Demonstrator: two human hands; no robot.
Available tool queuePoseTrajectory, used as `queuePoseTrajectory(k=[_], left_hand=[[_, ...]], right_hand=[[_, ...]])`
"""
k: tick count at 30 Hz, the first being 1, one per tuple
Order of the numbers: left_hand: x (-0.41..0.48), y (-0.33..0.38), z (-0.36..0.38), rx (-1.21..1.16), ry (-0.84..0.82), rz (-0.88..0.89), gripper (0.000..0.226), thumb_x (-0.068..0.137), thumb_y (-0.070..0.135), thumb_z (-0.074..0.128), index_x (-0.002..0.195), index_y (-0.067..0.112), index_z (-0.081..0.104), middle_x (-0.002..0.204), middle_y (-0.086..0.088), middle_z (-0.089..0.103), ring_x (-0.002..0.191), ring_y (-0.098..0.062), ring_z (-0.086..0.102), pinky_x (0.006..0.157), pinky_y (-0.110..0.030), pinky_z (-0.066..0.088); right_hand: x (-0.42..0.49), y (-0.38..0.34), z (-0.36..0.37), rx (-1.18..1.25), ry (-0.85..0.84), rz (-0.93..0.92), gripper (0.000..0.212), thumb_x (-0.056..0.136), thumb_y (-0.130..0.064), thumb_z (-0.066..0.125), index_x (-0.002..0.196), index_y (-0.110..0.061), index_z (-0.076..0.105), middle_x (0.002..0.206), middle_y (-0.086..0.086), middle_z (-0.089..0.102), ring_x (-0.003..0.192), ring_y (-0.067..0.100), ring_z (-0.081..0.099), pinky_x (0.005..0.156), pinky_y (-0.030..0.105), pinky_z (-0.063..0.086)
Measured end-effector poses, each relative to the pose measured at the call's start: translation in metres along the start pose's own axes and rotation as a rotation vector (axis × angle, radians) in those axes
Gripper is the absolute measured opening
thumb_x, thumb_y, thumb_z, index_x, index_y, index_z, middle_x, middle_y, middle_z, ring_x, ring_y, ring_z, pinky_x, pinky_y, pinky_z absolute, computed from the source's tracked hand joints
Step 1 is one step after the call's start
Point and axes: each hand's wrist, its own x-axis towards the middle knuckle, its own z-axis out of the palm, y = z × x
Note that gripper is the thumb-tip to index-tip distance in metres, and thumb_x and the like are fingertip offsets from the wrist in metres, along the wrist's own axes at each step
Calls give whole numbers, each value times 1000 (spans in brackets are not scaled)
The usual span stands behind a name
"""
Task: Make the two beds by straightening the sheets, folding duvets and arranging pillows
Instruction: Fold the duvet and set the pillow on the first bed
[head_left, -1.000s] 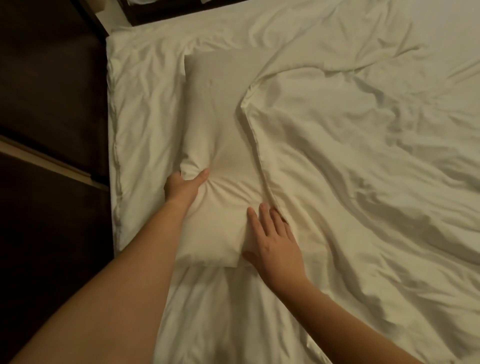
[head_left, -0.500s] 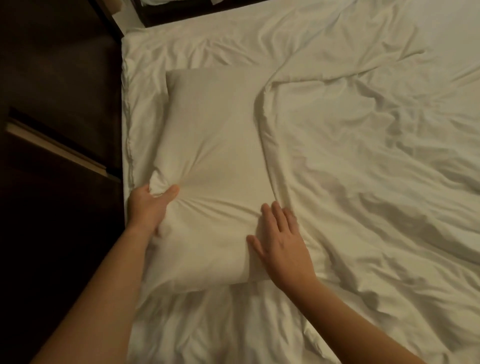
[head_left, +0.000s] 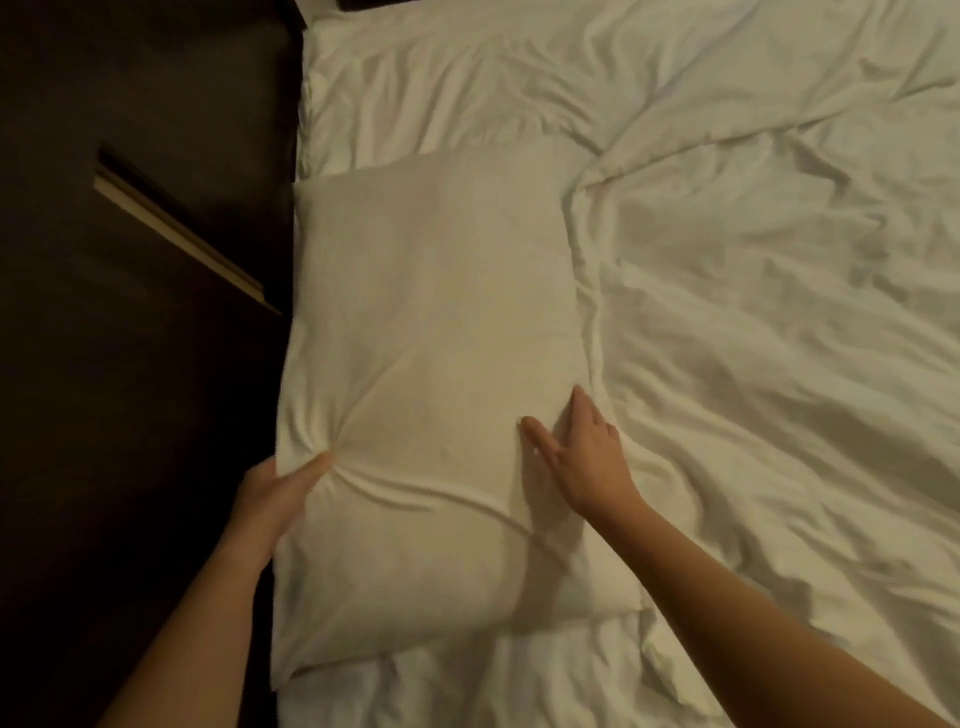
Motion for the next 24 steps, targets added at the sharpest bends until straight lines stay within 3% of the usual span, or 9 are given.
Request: queuePoseTrajectory(k=[4, 7, 10, 13, 18, 24], left_hand=[[37, 22, 15, -103, -22, 0, 76, 74, 65, 80, 139, 28, 63, 124, 2, 71, 112, -25, 67, 107, -46, 51], [60, 37, 27, -123, 61, 49, 100, 64, 85, 73, 145, 28, 56, 138, 3, 63, 122, -26, 62, 111, -47, 47], [65, 46, 38, -123, 111, 96, 96, 68, 82, 71, 148, 33, 50, 144, 5, 57, 126, -24, 58, 112, -47, 45], [63, 44, 47, -145, 120, 171, 90, 67, 78, 75, 144, 36, 54, 137, 11, 64, 121, -18, 63, 110, -43, 49], [52, 43, 52, -118, 142, 275, 82, 72, 74, 76, 143, 38, 55, 131, 13, 66, 119, -14, 64, 108, -42, 50], [16, 56, 57, -84, 213, 365, 50, 89, 53, 73, 129, 23, 67, 120, 4, 71, 112, -18, 67, 97, -34, 52]], right_hand=[[26, -2, 6, 172, 51, 140, 99, 77, -84, 51, 149, -19, 34, 150, 5, 48, 136, 30, 46, 113, 49, 38], [44, -2, 1, 318, 83, 138, 87, 72, -81, 60, 137, -26, 46, 134, -3, 61, 121, 23, 59, 105, 45, 47], [56, -3, -1, 420, 67, 109, 80, 75, -69, 69, 139, -27, 46, 133, -8, 61, 119, 15, 60, 106, 41, 47], [62, -5, 0, 463, 82, 82, 78, 72, -69, 72, 137, -32, 49, 128, -14, 64, 116, 8, 62, 104, 39, 49], [51, -17, -7, 477, 93, -47, 64, 83, -50, 74, 139, -38, 46, 125, -24, 63, 112, -8, 59, 94, 18, 46], [24, -30, -21, 384, 215, -57, 59, 85, -48, 69, 138, -29, 50, 127, -10, 64, 115, 13, 62, 97, 32, 48]])
